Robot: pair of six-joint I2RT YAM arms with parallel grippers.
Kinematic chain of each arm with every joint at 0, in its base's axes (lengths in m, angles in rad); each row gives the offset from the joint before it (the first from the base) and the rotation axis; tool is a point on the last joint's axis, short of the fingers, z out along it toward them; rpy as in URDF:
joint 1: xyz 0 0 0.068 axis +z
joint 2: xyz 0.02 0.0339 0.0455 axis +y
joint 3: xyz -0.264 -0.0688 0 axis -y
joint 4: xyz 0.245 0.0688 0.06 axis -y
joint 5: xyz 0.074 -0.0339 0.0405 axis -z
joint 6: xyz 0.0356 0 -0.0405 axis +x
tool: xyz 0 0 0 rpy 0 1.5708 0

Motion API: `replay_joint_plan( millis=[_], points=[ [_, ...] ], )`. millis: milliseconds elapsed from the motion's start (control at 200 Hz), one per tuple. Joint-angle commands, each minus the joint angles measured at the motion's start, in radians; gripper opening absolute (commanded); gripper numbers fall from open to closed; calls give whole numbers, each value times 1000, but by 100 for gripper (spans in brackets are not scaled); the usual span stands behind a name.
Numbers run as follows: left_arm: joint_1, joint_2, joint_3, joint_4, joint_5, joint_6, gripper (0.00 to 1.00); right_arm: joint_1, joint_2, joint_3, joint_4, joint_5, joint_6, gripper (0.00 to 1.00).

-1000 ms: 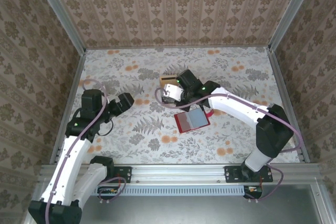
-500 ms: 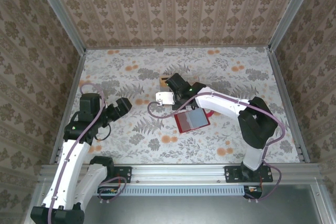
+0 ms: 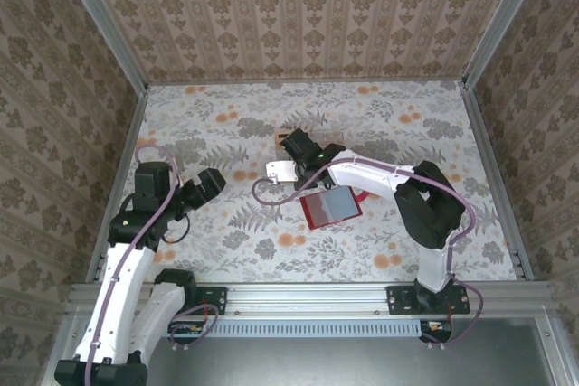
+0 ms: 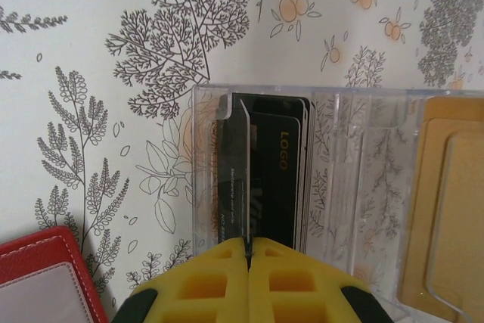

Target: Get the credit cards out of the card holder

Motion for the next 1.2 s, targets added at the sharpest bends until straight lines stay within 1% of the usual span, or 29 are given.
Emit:
replay_joint_plan(
  millis=[0,230,315,385,430,555,565,600,620,750,810,1055,1195],
  points=[
    [11,-18,-11,-26,15,22,100,-9,28,27,4,8,-3,0],
    [15,-36,-27,-25,20,16,100,-10,47,24,15,10,17,0],
    [17,-39,-30,-25,21,16,100,-10,53,31,21,30,28,0],
    [17,-43,-30,-25,23,16,100,-11,56,38,28,49,41,3],
    [18,-43,-32,-25,24,16,100,-9,56,40,34,63,46,8],
    [18,-48,-36,-24,28,15,100,-10,45,46,46,86,64,10],
    [19,-48,-36,-24,28,15,100,-10,44,46,45,88,65,10],
    [18,-50,-38,-22,29,14,100,-10,41,48,46,92,73,19],
    [18,-50,-39,-23,29,14,100,-10,38,48,46,94,75,23],
    [20,-54,-48,-14,34,8,100,-11,23,36,48,98,82,28],
    [20,-55,-51,-12,35,5,100,-10,22,29,56,100,86,36],
    [21,-67,-50,-23,34,4,100,-7,29,7,113,146,87,37],
    [23,-69,-53,-22,36,8,100,-10,13,5,143,166,126,38]
  ],
)
